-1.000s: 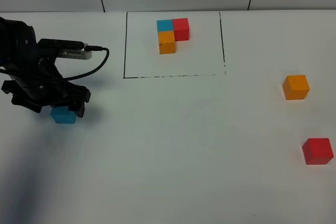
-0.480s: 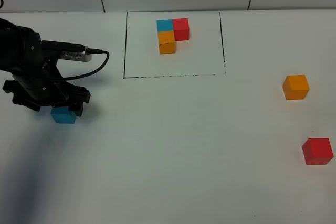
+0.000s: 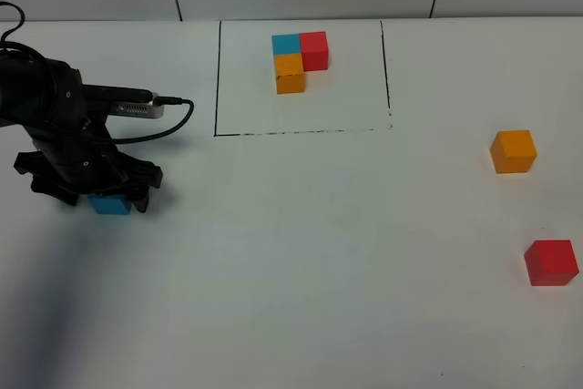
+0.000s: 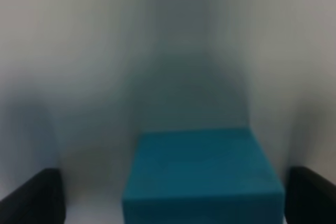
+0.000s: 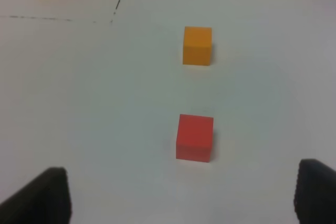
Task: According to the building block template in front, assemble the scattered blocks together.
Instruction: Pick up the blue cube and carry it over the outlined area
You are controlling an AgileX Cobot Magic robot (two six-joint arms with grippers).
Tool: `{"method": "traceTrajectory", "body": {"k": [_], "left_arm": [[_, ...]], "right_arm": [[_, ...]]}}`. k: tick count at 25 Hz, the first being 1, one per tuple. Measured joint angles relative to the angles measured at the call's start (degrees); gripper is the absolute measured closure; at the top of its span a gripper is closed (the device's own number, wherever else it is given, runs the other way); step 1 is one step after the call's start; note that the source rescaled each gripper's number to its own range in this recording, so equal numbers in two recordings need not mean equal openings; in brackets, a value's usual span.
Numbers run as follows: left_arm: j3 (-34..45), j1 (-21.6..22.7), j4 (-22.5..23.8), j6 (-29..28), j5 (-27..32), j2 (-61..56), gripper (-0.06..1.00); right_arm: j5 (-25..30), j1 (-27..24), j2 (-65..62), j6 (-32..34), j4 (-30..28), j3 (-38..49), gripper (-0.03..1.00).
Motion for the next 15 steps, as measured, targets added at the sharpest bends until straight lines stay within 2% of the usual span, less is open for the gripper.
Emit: {"method": "traceTrajectory", "body": {"k": [2, 3, 4, 6, 7, 12, 15], "left_arm": [[0.0, 0.0, 0.0, -0.1, -0.3, 0.0, 0.15], [0.0, 0.0, 0.0, -0.1, -0.4, 0.0, 0.27], [0.0, 0.0, 0.0, -0.2, -0.5, 0.0, 0.41], [0.0, 0.0, 0.0, -0.2, -0.5, 0.0, 0.79], [-0.2, 0.0, 0.1, 0.0, -0.3, 0.0, 0.94], [-5.2, -0.3, 0.2, 2.0, 2.4, -0.1, 0.93], [-10.5, -2.2, 0.5, 9.0, 6.0, -0.1, 0.93]], "right_arm": [[0.0, 0.0, 0.0, 0.0, 0.0, 0.0, 0.24], [0.0, 0.0, 0.0, 0.0, 0.0, 0.0, 0.24], [0.0, 0.0, 0.0, 0.0, 0.0, 0.0, 0.24], [0.0, 0.0, 0.0, 0.0, 0.0, 0.0, 0.24], [0.0, 0.0, 0.0, 0.0, 0.0, 0.0, 0.24], [0.0, 0.0, 0.0, 0.0, 0.0, 0.0, 0.24], [0.0, 0.0, 0.0, 0.0, 0.0, 0.0, 0.24]]}}
